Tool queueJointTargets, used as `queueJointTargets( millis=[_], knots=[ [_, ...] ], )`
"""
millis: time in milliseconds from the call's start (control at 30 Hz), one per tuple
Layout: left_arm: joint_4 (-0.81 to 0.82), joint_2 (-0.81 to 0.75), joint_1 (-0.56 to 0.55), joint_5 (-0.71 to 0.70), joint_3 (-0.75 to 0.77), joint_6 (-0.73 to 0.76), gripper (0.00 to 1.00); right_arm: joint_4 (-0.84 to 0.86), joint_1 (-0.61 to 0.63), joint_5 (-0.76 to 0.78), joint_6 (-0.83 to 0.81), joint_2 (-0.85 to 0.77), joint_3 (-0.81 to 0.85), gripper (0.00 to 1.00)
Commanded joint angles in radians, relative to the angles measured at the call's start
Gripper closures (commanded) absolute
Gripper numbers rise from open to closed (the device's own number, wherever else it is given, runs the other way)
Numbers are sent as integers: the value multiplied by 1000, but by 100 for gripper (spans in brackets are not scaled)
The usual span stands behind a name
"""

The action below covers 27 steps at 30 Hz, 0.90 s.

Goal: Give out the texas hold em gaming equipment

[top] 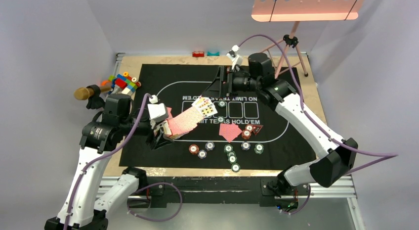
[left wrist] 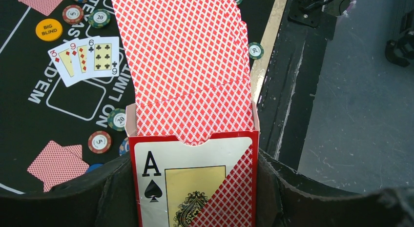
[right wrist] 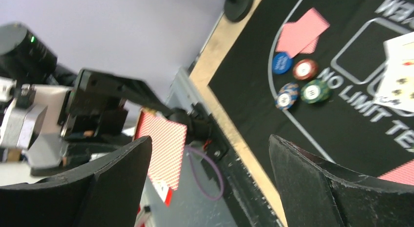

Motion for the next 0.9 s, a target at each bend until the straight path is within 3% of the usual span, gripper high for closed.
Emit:
queueJointTargets(
  millis=[0,467,867],
  knots=[
    [53,8,8,9,7,29,100,59,77,-116,48,13,28,5],
    [58,15,8,5,7,26,100,123,201,-115,94,100,-2,4],
    [56,10,8,5,4,23,100,84,201,-114,102,90,-15,60]
  ],
)
